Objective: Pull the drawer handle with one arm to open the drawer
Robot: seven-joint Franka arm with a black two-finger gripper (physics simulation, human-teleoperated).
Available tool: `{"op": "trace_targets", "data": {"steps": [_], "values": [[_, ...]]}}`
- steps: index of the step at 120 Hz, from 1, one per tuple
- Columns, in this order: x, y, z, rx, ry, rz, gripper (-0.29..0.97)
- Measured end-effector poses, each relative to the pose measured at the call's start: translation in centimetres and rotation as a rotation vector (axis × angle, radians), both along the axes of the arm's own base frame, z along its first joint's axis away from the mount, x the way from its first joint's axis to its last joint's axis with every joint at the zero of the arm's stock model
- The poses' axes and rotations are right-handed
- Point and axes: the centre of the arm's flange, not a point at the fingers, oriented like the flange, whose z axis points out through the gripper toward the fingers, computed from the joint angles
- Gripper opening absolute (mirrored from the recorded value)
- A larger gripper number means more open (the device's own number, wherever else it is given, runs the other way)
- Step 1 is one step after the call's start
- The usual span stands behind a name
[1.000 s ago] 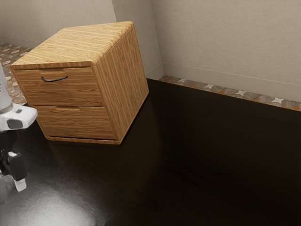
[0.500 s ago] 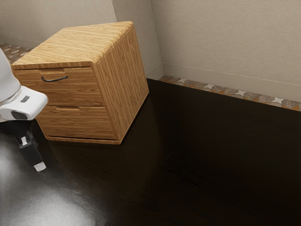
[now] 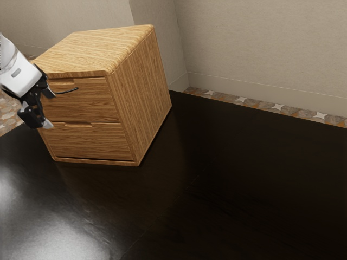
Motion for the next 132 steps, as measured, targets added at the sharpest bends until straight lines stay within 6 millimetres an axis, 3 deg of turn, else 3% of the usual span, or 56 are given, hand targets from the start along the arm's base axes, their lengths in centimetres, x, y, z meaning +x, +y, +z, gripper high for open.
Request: {"op": "trace_targets", "data": {"steps": [9,38,53,101,132], "values": [[0.6,1.0,0.4,0.053,0.006,-0.026,0.68],[4.1,4.3,-2.0,0.085,0.027,-0.141,0.68],[5.3,5.8,-1.8,0.096,0.012,-0.169,0.68],[6.5,7.2,-4.3,0.095,0.037,-0.248,0.69],[6.3,7.6,-4.8,0.102,0.046,-0.267,0.68]]}}
